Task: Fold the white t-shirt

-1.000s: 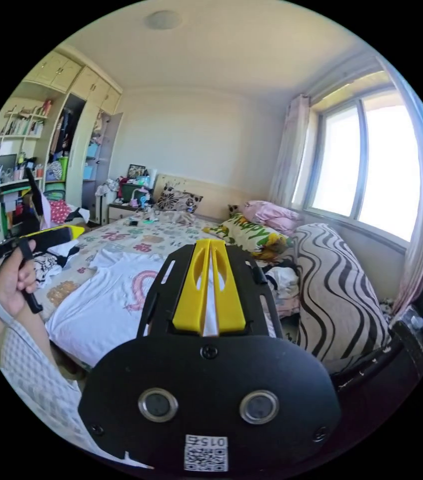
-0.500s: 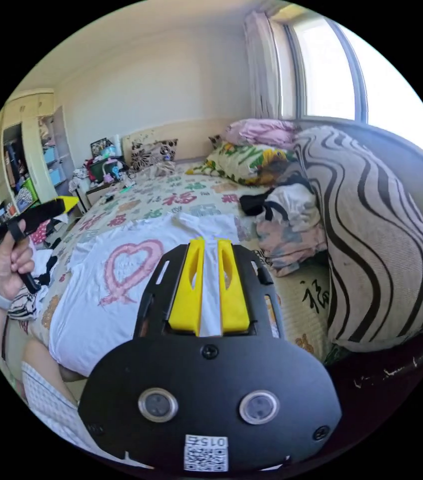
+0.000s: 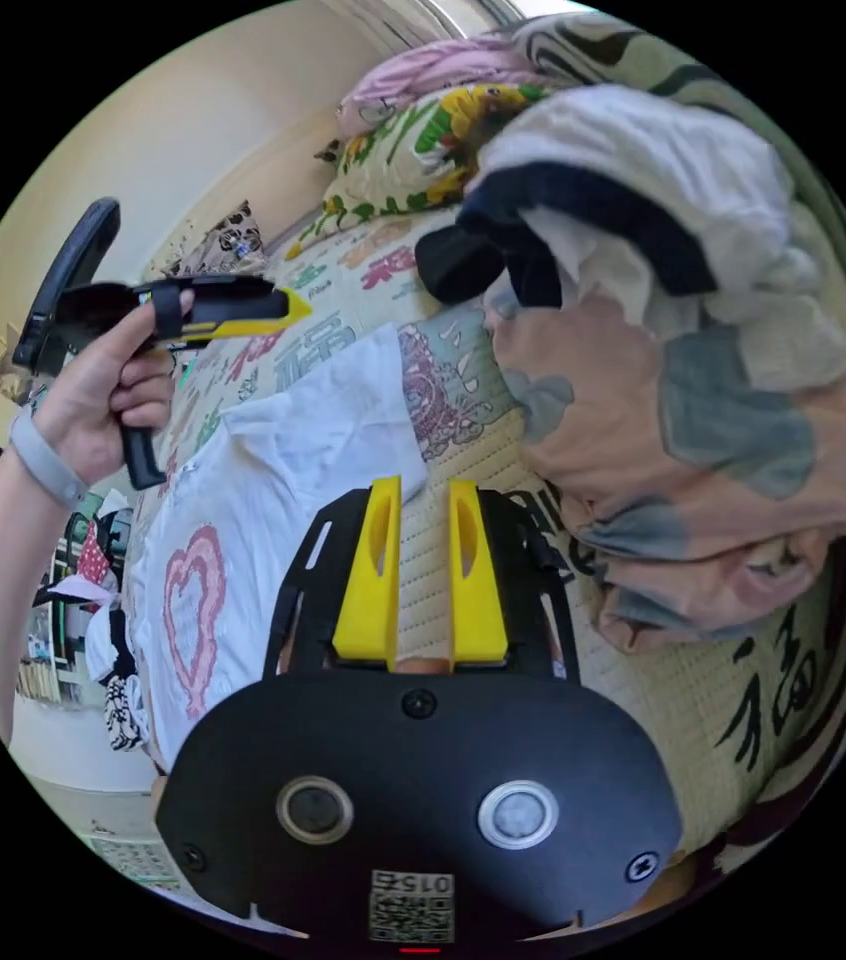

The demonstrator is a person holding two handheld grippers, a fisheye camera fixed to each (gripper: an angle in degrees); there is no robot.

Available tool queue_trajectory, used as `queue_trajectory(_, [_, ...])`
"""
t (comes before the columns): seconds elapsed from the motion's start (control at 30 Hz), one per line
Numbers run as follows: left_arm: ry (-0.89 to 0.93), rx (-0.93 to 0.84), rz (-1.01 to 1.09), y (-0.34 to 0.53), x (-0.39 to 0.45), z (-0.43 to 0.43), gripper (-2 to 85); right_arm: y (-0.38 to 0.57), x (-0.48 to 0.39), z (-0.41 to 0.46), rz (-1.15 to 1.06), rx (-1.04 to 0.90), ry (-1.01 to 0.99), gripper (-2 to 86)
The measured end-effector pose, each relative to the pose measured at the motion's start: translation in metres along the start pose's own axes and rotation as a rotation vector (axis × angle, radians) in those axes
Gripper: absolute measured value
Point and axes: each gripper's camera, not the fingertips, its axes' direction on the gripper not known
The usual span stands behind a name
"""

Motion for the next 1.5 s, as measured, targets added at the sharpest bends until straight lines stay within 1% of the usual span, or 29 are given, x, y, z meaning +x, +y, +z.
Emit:
queue_trajectory(0.07, [-0.01,-0.021,0.0,-0.029,-0.003,0.036,2.9,-0.024,0.009,0.023,0.029,-0.088,-0.003,7.1])
queue_trajectory(0.13, [-0.049,-0.058,0.02,-0.053,-0.006,0.071,2.9,-0.036,0.014,0.029,0.03,-0.077,0.005,6.1])
queue_trajectory(0.2, [-0.133,-0.112,0.026,-0.075,-0.013,0.11,2.6,-0.044,0.016,0.031,0.018,-0.061,-0.003,5.0])
queue_trajectory(0.27, [-0.166,-0.139,0.028,-0.084,-0.021,0.133,2.2,-0.054,0.012,0.033,-0.04,-0.053,0.021,0.2])
queue_trajectory(0.37, [-0.176,-0.123,0.049,-0.092,-0.038,0.147,1.3,-0.067,0.008,0.035,-0.089,-0.047,0.019,-0.8])
queue_trajectory(0.43, [-0.166,-0.092,0.063,-0.096,-0.052,0.142,0.8,-0.076,0.008,0.035,-0.094,-0.035,0.02,-0.9])
queue_trajectory(0.53, [-0.042,0.033,0.039,-0.095,-0.093,0.111,0.5,-0.088,0.005,0.023,-0.11,0.013,-0.007,-1.0])
queue_trajectory(0.63, [0.067,0.172,0.026,-0.078,-0.144,0.065,0.4,-0.097,-0.016,0.007,-0.208,0.073,0.0,-1.0])
queue_trajectory(0.7, [0.114,0.272,0.024,-0.049,-0.188,0.025,0.4,-0.1,-0.035,-0.001,-0.295,0.106,0.026,-1.0])
queue_trajectory(0.77, [0.13,0.321,0.012,-0.02,-0.223,0.001,0.3,-0.101,-0.061,-0.01,-0.39,0.125,-0.011,-1.0])
queue_trajectory(0.83, [0.145,0.359,-0.025,0.016,-0.26,-0.018,0.2,-0.099,-0.082,-0.012,-0.466,0.12,-0.043,-1.0])
queue_trajectory(0.9, [0.182,0.409,-0.107,0.071,-0.309,-0.032,0.1,-0.092,-0.101,-0.01,-0.534,0.094,-0.088,-1.0])
queue_trajectory(0.97, [0.203,0.421,-0.172,0.112,-0.342,-0.031,-0.1,-0.08,-0.123,0.002,-0.603,0.037,-0.115,-1.0])
queue_trajectory(1.07, [0.226,0.365,-0.281,0.165,-0.387,-0.01,-0.2,-0.065,-0.142,0.027,-0.654,-0.054,-0.111,-0.9])
queue_trajectory(1.2, [0.183,0.293,-0.381,0.207,-0.428,0.008,-0.2,-0.055,-0.153,0.053,-0.686,-0.184,-0.085,-0.8])
queue_trajectory(1.23, [0.172,0.293,-0.382,0.21,-0.432,0.006,-0.2,-0.054,-0.154,0.056,-0.698,-0.2,-0.069,-0.7])
queue_trajectory(1.3, [0.11,0.343,-0.324,0.209,-0.436,-0.013,0.0,-0.056,-0.151,0.051,-0.697,-0.163,-0.062,-0.6])
queue_trajectory(1.37, [0.093,0.373,-0.261,0.197,-0.435,-0.024,0.1,-0.067,-0.147,0.043,-0.677,-0.063,-0.074,-0.5])
queue_trajectory(1.43, [0.133,0.349,-0.197,0.178,-0.435,-0.023,0.6,-0.076,-0.147,0.05,-0.662,-0.037,-0.076,-0.6])
queue_trajectory(1.47, [0.146,0.299,-0.173,0.164,-0.437,-0.015,0.8,-0.081,-0.147,0.065,-0.651,-0.082,-0.08,-0.7])
queue_trajectory(1.5, [0.117,0.216,-0.19,0.152,-0.443,-0.003,0.9,-0.083,-0.147,0.074,-0.644,-0.124,-0.081,-0.8])
